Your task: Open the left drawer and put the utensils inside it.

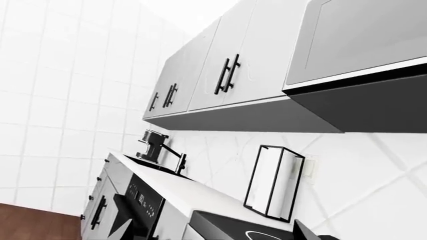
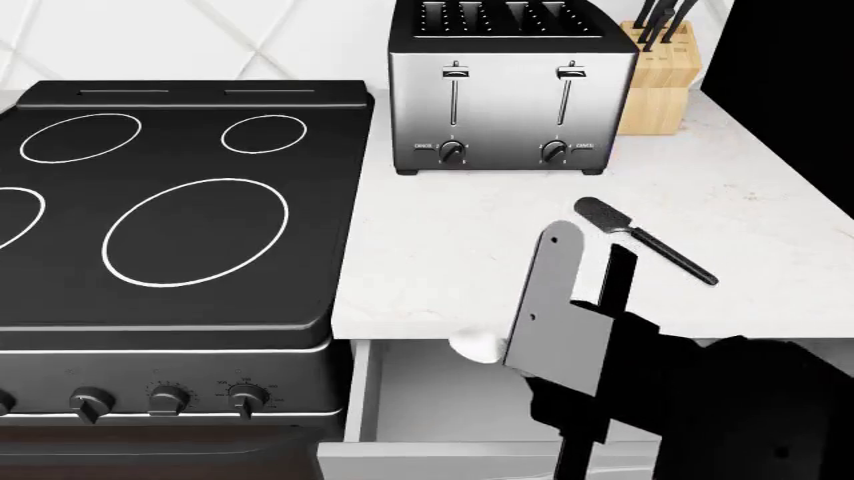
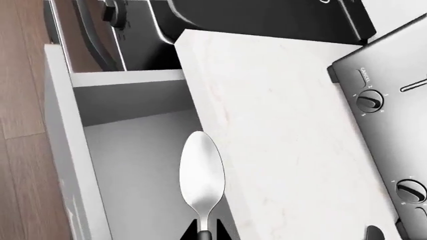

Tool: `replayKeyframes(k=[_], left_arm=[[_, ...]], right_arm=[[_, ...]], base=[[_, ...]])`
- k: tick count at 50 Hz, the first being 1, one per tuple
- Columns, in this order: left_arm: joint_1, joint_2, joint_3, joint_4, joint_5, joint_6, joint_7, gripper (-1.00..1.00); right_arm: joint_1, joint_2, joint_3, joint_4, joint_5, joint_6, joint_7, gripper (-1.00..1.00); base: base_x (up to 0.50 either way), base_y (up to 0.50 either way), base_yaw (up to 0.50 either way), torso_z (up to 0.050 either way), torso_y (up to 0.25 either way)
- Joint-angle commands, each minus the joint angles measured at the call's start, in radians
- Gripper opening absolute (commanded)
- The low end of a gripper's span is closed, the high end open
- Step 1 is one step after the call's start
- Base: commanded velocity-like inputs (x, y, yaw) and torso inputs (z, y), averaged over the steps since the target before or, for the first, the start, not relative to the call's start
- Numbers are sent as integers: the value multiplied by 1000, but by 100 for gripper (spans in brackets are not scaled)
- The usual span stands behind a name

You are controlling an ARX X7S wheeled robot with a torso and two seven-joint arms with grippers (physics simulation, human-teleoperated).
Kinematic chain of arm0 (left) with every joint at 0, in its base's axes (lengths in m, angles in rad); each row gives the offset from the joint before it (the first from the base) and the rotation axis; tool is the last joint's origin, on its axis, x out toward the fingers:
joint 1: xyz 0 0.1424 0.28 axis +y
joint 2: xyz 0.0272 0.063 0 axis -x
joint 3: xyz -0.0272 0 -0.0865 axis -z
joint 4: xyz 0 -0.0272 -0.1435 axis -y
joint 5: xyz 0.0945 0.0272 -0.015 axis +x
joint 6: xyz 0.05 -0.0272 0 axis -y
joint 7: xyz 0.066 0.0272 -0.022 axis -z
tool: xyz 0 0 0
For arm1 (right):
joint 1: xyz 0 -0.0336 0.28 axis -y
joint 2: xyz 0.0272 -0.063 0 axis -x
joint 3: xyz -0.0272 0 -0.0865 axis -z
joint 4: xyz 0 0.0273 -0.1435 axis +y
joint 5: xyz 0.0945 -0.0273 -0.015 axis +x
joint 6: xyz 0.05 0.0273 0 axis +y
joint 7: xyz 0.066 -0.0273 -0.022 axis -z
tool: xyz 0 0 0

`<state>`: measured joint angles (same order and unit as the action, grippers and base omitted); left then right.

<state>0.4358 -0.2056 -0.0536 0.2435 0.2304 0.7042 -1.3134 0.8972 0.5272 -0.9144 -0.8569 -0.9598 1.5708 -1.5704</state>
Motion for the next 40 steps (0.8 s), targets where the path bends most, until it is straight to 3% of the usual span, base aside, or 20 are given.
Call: replayKeyframes(k=[1, 40], left_arm=[[-1, -1, 0, -4, -2, -2, -1, 100], [-5, -4, 8, -7, -1, -11, 1, 100]], right_arm=[[25, -34, -72, 35, -26, -4, 5, -100], [-29, -101, -108, 174, 93, -162, 138, -100]], base=[[0, 0, 0, 0, 0], [0, 0, 0, 0, 0]])
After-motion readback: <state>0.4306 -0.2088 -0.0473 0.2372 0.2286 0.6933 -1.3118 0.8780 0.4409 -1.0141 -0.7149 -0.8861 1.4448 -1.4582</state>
